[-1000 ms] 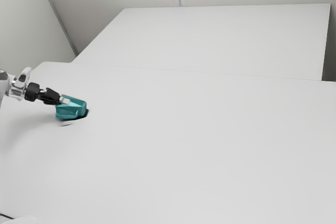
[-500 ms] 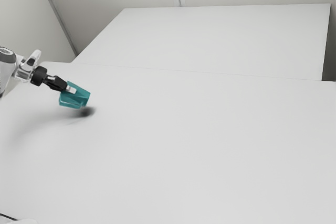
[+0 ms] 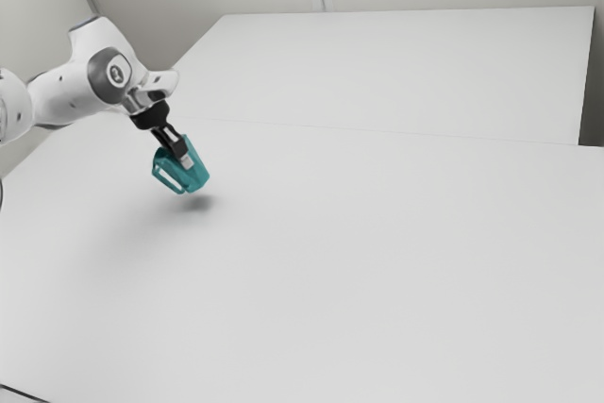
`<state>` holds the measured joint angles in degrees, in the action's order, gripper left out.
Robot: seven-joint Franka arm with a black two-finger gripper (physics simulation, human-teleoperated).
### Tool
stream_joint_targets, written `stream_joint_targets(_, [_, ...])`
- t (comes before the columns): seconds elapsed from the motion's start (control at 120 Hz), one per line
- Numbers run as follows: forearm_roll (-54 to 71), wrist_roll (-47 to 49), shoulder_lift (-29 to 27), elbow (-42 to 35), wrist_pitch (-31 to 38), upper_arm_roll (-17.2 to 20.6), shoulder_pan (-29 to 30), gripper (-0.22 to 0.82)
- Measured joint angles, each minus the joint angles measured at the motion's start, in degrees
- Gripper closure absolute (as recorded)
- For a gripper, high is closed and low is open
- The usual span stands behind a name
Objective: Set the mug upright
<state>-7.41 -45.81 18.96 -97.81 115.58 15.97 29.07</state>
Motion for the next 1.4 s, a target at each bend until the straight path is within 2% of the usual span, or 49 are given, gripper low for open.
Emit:
stream_joint_targets(0.083, [4.51,4.95,-0.50,-0.80,1.09,3.48,-0.06,0.79])
stream_joint_targets(0.183, [8.08,10.52,-0.97,-1.92,2.26,5.72,-0.10,0.79])
stream_joint_targets(0.583, [10.77,26.71,-8.33,-13.82,6.27,9.23,-0.32,0.78])
stream_joint_targets(0.767, [10.74,31.30,-9.46,-16.94,7.78,11.68,-0.22,0.77])
stream_joint_targets(1.067, [9.93,36.39,-13.98,-23.23,8.82,13.23,0.22,0.77])
stream_joint_targets(1.4, [9.78,40.22,-13.98,-25.98,10.13,14.00,0.09,0.78])
